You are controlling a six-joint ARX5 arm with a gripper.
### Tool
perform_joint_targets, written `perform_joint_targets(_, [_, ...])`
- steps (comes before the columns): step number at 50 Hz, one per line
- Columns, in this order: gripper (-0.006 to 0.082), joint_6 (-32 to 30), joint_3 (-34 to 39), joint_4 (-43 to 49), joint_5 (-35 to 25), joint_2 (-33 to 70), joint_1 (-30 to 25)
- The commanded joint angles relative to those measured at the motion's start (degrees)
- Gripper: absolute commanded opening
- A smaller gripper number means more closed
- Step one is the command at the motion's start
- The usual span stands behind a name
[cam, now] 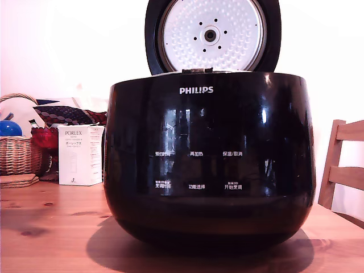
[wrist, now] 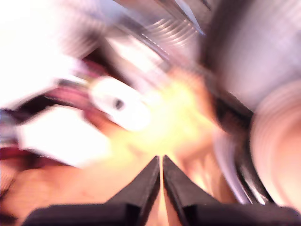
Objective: Place the pot you are holding inside the rice cooker
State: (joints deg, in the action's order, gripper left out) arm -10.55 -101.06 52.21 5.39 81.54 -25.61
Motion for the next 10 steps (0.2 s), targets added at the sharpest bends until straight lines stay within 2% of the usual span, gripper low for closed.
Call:
perform_joint_targets(1, [-0.0022, 1.66, 0.17, -0.92, -0.44, 0.59, 0.96])
perform_joint_targets(10, [-0.0022, 1.57, 0.17, -0.81, -0.42, 0.46, 3.32])
